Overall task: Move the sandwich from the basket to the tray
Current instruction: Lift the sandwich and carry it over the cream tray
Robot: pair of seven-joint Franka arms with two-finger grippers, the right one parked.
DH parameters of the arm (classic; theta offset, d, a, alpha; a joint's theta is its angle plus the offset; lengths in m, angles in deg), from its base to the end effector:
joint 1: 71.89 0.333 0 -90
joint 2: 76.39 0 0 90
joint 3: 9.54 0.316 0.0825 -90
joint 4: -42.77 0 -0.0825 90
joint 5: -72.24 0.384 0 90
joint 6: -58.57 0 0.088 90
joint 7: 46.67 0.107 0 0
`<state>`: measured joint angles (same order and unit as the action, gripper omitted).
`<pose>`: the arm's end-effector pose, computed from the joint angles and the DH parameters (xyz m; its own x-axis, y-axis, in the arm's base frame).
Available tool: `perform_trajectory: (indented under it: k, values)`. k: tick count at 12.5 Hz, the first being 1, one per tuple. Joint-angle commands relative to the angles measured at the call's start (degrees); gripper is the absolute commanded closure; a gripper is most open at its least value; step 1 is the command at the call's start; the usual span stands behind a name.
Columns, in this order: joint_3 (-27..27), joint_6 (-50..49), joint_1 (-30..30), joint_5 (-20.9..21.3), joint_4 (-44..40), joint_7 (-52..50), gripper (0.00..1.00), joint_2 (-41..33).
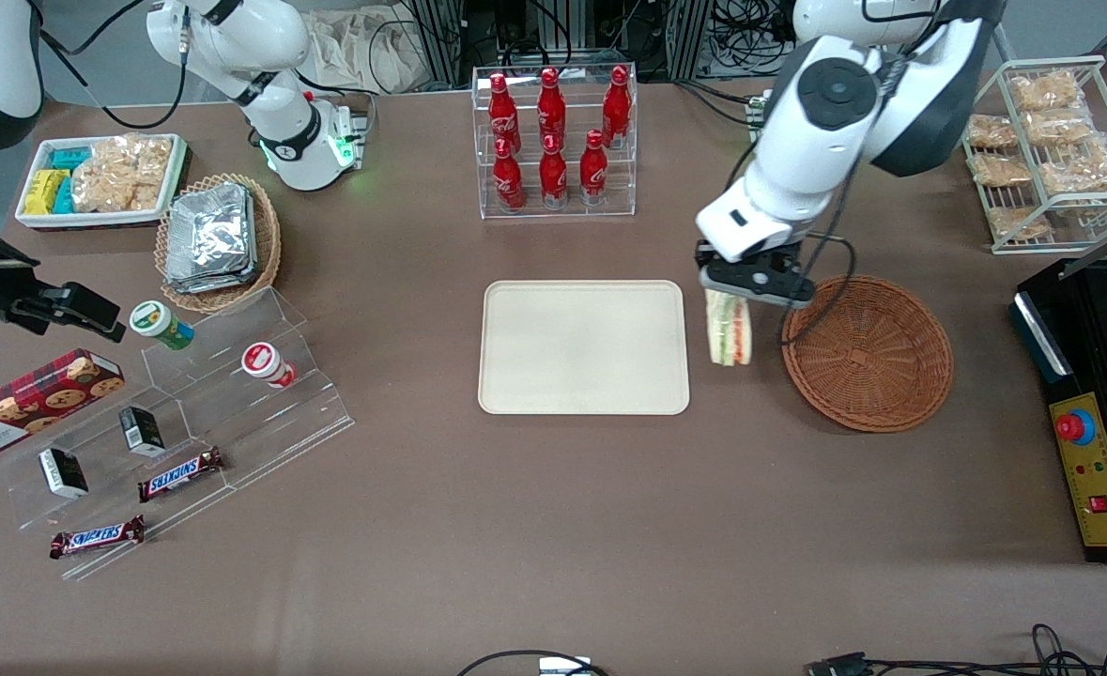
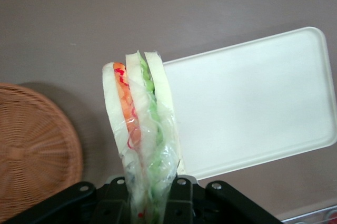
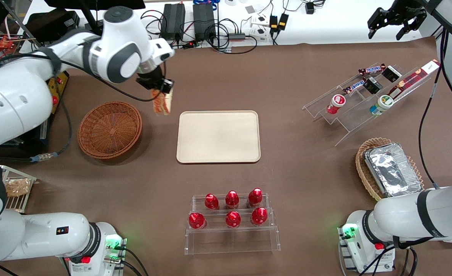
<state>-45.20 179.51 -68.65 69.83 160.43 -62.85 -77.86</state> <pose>0.4644 -0.2993 0.4536 0.9636 -0.2586 0.0685 -0.2618 -0.9641 0.0435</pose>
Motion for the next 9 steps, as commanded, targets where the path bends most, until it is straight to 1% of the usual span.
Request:
perform_trajectory:
  k: [1, 3, 5, 7, 9]
  values:
    - [-2.5, 2.3, 0.1, 0.7, -1.6, -2.4, 0.79, 4.4]
    - [-2.6, 4.3, -1.7, 0.9, -1.1, -3.2, 0.79, 6.5]
    - [-2.6, 6.1, -2.1, 3.7, -0.9, -5.4, 0.80, 9.0]
    - [-2.6, 8.9, -4.3, 6.0, -0.1, -7.8, 0.80, 11.5]
    - [-2.6, 11.4, -5.3, 9.4, 1.3, -11.4, 0.80, 13.5]
